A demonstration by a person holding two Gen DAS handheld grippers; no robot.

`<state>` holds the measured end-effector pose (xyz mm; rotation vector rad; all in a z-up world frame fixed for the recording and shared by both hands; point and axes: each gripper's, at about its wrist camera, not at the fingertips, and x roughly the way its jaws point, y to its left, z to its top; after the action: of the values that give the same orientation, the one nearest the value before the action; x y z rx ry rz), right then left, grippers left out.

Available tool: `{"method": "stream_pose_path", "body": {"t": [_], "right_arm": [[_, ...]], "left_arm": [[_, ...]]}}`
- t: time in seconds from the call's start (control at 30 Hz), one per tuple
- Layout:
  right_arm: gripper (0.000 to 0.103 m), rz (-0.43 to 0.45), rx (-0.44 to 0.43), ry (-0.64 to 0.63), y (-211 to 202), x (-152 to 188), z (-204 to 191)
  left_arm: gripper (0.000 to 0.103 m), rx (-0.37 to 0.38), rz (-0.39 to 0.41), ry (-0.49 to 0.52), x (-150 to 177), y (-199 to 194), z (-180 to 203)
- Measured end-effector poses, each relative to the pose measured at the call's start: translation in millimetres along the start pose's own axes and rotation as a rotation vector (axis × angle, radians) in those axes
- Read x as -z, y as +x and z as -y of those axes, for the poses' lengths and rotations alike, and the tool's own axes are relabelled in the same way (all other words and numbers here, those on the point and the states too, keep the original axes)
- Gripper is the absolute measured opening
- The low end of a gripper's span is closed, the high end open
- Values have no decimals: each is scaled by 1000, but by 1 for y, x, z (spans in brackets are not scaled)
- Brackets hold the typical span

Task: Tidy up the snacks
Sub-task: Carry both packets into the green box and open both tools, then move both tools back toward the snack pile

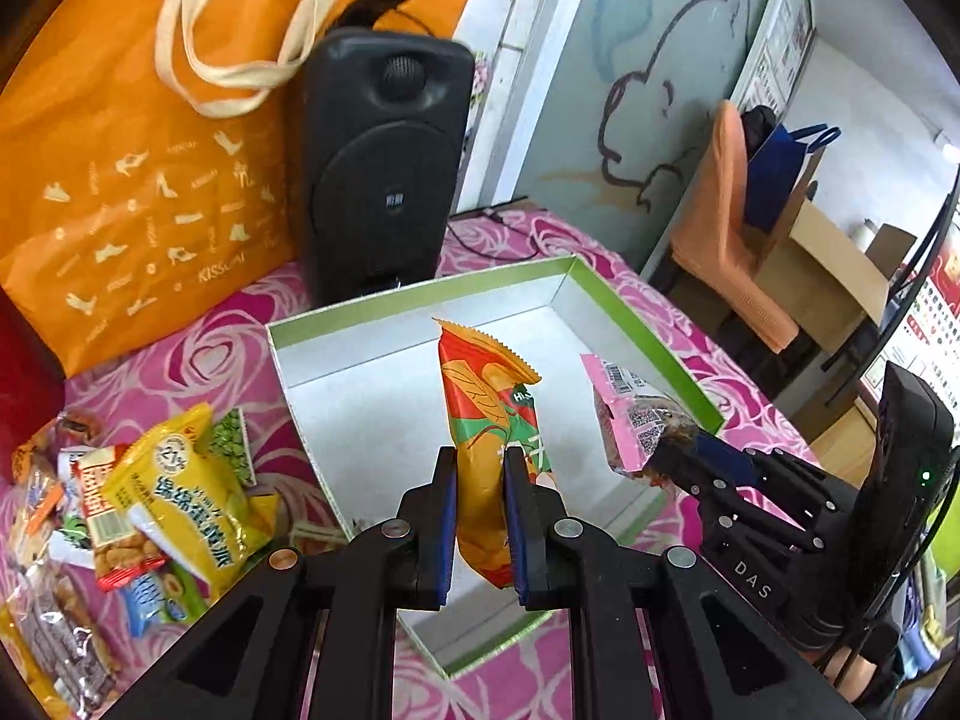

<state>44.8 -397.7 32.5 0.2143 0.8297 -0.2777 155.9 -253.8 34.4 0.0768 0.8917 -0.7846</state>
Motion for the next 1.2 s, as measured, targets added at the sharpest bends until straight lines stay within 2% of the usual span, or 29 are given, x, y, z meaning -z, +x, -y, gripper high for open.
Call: {"method": "stream_pose_path", "body": {"t": [0.03, 0.07, 0.1, 0.13, 0.17, 0.2, 0.27, 0.4, 0.53, 0.73, 0.93, 1.2], "right_arm": [[28, -2, -1, -9, 3, 1, -1], [39, -1, -2, -23, 5, 1, -3], [62, 5, 9, -42, 7, 2, -5], [77, 17, 27, -60, 7, 3, -6], [98, 27, 41, -74, 7, 4, -7], [101, 39, 52, -89, 5, 5, -8], [101, 42, 54, -92, 4, 5, -8], [101, 28, 43, -83, 3, 5, -12], [102, 24, 2, -105, -5, 2, -26], [102, 56, -36, -146, -24, -2, -49], [102, 82, -84, -170, -37, -3, -76], [102, 76, -173, -254, -41, 4, -129]], "left_arm": [[15, -11, -1, -1, 1, 4, -2], [21, -22, 6, -1, 1, 6, -4], [30, -31, 13, -5, 1, 7, -6], [62, -32, 20, -17, 2, 7, -10], [89, -34, 28, -28, 3, 5, -12], [93, -50, 54, -46, 5, 1, -17], [95, -73, 77, -72, 6, -2, -23], [95, -85, 53, -133, 9, -4, -37], [95, -105, 64, -148, 14, -15, -42], [95, -188, 122, -120, 20, -49, -40], [95, -220, 183, -126, 31, -86, -46], [95, -265, 220, -172, 55, -125, -71]]}}
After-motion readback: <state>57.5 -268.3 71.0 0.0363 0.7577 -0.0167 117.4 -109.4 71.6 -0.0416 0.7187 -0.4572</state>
